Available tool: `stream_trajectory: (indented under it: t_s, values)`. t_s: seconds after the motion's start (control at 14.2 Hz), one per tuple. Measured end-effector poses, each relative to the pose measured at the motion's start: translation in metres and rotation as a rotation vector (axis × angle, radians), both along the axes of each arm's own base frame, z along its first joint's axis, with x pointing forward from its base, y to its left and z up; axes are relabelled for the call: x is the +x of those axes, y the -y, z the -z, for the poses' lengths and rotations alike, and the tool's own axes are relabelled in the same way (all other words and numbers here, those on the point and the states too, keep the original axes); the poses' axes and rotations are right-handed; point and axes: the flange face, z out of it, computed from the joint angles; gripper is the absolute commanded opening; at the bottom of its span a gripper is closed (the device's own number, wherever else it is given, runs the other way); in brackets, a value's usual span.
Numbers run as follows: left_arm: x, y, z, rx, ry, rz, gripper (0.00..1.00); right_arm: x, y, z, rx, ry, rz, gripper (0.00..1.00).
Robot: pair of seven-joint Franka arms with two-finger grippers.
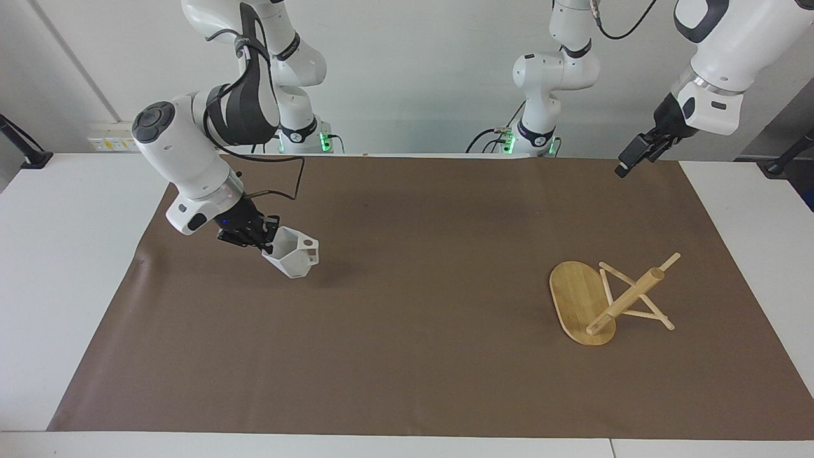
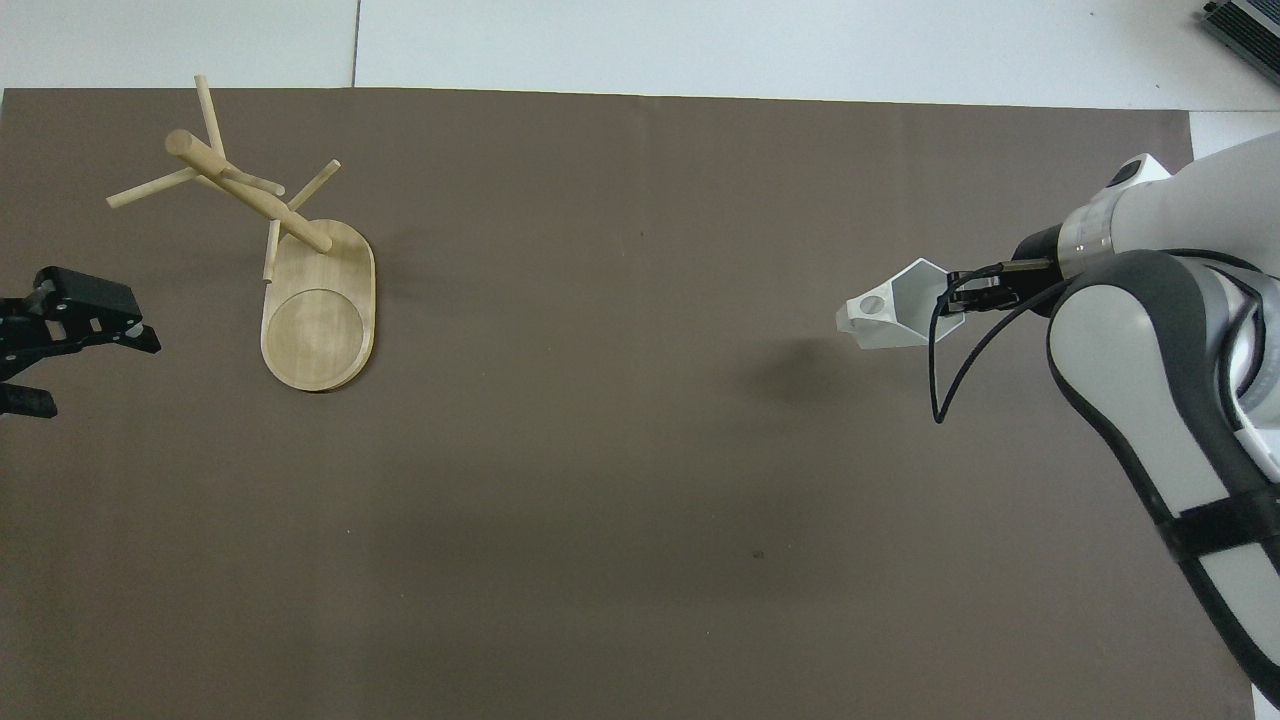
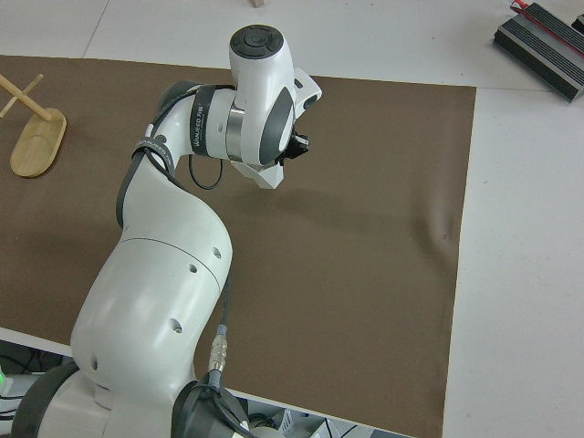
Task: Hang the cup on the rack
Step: 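Carry the cup with the right gripper while the left gripper approaches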
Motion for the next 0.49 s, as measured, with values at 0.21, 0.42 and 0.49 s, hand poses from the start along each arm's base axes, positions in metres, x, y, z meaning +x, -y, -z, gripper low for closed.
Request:
stream_trajectory:
  t_s: [0.21,0.42,0.49]
  values:
    - [-0.007,-0.024,0.005,-0.104,-0.035,-0.113,1.00,-0.001,-0.052,-0.010,0.222,-0.018,0.073,0.00]
    - [-0.016,-0.026,0.012,-0.119,-0.056,-0.148,1.00,-0.007,-0.143,-0.031,0.303,0.040,0.135,0.00]
    - [-0.018,-0.025,0.014,-0.125,-0.068,-0.182,1.00,-0.015,-0.174,-0.038,0.320,0.053,0.126,0.00]
